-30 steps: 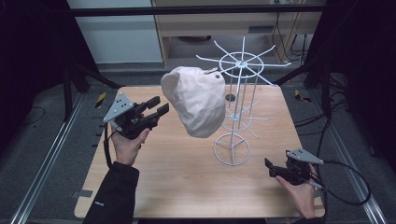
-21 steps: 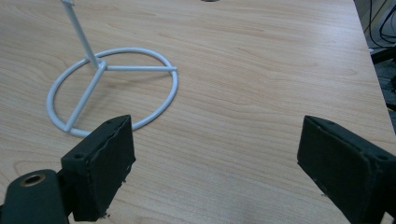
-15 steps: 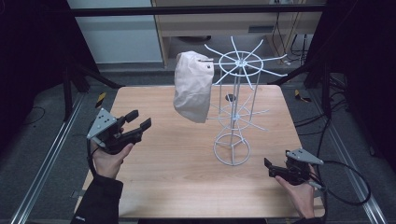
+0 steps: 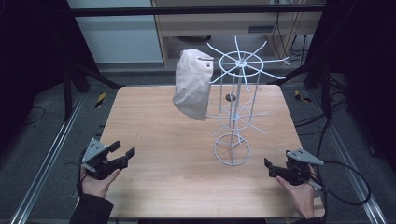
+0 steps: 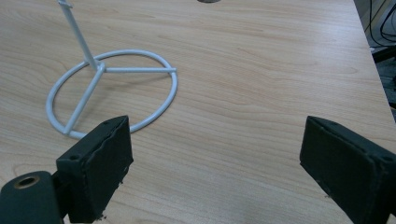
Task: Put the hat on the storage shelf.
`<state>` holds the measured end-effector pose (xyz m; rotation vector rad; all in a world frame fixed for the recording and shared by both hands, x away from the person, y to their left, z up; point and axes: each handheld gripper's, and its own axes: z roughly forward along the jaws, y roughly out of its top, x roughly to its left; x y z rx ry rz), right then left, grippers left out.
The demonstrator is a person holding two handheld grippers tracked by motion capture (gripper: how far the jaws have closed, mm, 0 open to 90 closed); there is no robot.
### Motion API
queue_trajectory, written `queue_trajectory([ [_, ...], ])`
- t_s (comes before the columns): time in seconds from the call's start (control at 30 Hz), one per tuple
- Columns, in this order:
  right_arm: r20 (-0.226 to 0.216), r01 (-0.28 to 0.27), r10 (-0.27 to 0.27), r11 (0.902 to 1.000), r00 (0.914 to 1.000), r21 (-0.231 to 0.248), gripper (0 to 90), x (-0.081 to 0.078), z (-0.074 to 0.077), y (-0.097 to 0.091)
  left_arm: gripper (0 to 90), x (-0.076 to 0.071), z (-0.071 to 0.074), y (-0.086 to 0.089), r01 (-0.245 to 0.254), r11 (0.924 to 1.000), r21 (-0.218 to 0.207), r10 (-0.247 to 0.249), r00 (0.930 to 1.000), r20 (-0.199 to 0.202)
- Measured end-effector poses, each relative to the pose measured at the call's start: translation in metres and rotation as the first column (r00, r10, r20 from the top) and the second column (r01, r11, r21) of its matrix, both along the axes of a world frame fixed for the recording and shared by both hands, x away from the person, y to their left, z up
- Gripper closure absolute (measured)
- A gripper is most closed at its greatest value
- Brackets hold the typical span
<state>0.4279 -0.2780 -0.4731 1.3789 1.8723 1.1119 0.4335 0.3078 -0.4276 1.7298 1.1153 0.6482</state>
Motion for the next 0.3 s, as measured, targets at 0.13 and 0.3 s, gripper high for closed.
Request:
queue_trajectory([
  [0.13, -0.002, 0.004, -0.004, 1.0, 1.0, 0.008, 8.9, 0.0, -0.001, -0.001, 29.0, -0.003, -0.011, 0.007, -0.033, 0.9985, 0.044, 0.035, 0.999, -0.029],
  [0.3, -0.001, 0.004, -0.004, 1.0, 1.0, 0.004, 8.7, 0.0, -0.001, -0.001, 27.3, -0.005, -0.023, 0.013, -0.059, 0.9935, 0.098, 0.065, 0.9963, -0.056],
])
